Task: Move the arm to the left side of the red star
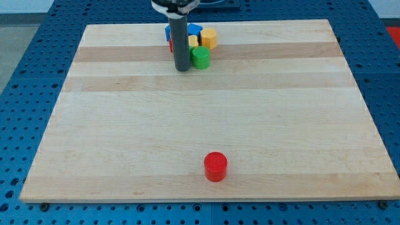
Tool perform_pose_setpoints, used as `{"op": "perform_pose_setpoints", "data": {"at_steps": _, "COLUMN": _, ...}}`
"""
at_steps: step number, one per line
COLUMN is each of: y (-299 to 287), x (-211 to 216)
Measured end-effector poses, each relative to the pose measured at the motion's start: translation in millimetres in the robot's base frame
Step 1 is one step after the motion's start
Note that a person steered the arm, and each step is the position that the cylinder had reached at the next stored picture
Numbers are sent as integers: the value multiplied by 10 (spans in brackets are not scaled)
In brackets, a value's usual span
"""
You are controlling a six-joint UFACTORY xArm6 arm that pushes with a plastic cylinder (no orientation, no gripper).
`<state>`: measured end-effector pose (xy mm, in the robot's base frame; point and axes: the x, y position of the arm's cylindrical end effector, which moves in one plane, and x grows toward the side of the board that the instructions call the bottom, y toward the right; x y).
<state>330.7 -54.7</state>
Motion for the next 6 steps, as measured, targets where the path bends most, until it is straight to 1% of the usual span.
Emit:
{"op": "perform_pose_setpoints", "data": {"at_steps": 2, "y": 0, "x": -263}}
{"op": "perform_pose_setpoints", "data": {"at_steps": 3, "y": -34, "x": -266}}
{"op": "perform_pose_setpoints", "data": {"at_steps": 4, "y": -209, "x": -246}}
{"op": "perform_pose_setpoints", "data": {"at_steps": 5, "y": -266, "x": -104}}
{"op": "perform_pose_setpoints", "data": {"at_steps": 6, "y": -335, "x": -134}}
